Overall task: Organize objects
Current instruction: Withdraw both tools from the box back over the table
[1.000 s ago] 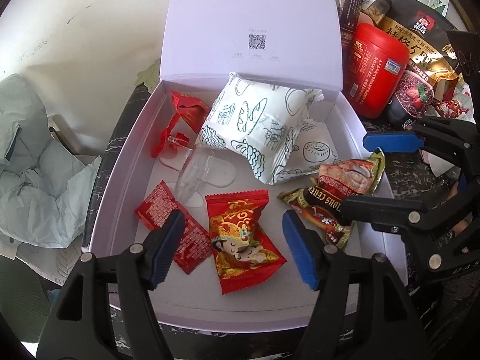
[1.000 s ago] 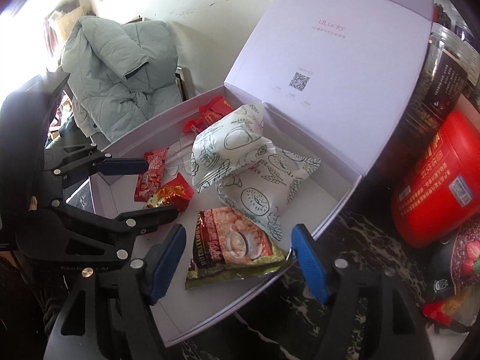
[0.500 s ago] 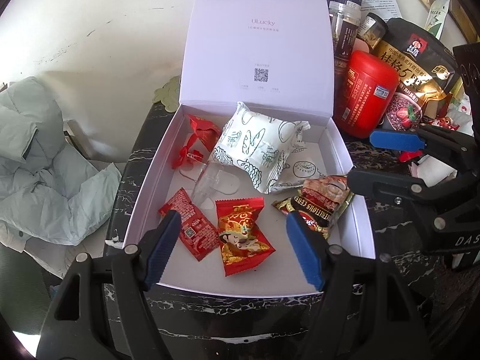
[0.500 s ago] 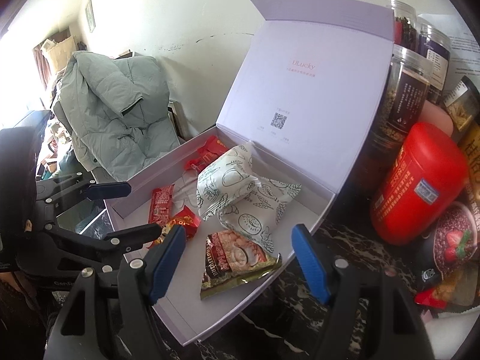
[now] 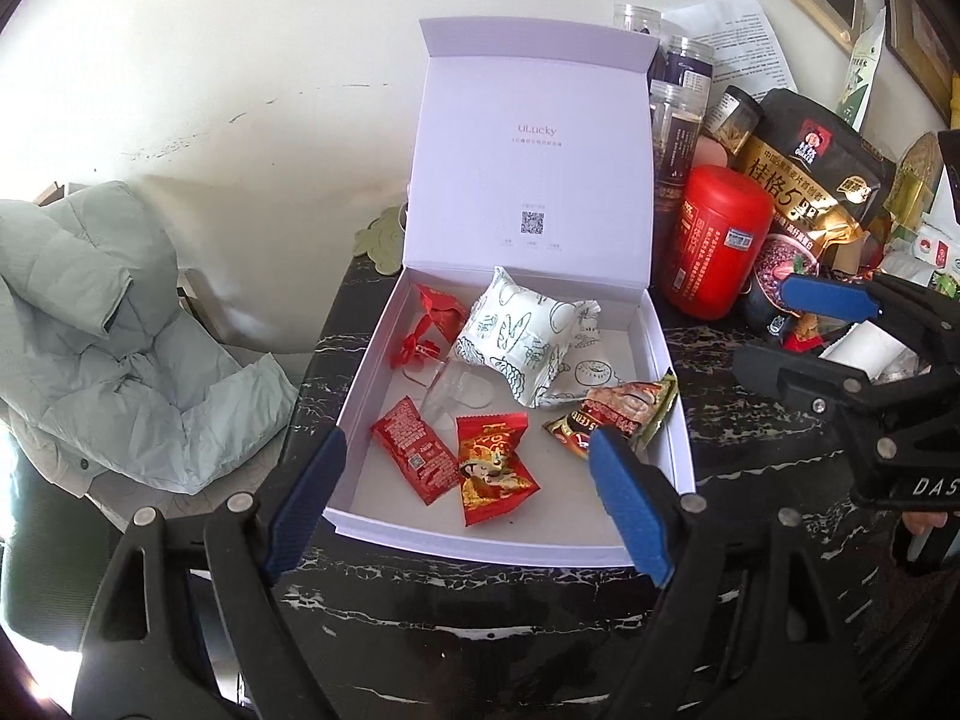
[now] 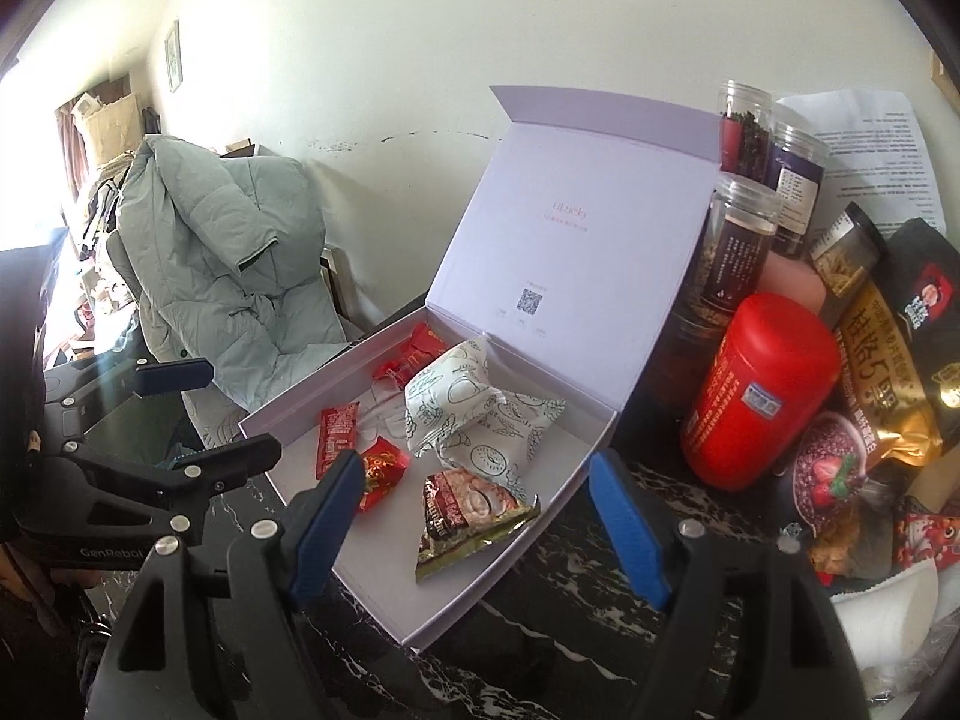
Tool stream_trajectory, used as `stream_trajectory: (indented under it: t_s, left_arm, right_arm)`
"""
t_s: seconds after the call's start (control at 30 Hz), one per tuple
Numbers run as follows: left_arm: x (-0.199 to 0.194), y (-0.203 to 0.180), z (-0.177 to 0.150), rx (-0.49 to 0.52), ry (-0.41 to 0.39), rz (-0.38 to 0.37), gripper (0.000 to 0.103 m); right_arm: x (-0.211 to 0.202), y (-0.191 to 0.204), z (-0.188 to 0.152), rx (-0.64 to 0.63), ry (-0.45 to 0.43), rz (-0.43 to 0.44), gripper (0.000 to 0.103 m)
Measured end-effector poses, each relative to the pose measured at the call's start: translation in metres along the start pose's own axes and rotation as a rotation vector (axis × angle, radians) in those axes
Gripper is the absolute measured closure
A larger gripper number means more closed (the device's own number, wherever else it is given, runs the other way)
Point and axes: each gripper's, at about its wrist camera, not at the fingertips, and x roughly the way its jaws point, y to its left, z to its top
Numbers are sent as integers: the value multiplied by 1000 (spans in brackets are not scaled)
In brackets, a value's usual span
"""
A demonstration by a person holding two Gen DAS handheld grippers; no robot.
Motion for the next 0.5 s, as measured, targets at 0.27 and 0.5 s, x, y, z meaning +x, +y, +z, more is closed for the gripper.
stream_trajectory:
  t_s: [0.27, 0.5]
  left_arm:
    - [-40, -1, -3, -16, -52, 40, 12]
    - [-74, -2, -10, -23, -96, 68, 4]
  right_arm:
    - [-39, 12, -5, -14, -38, -27, 24]
    - [-69, 24, -10, -29, -59, -78, 23]
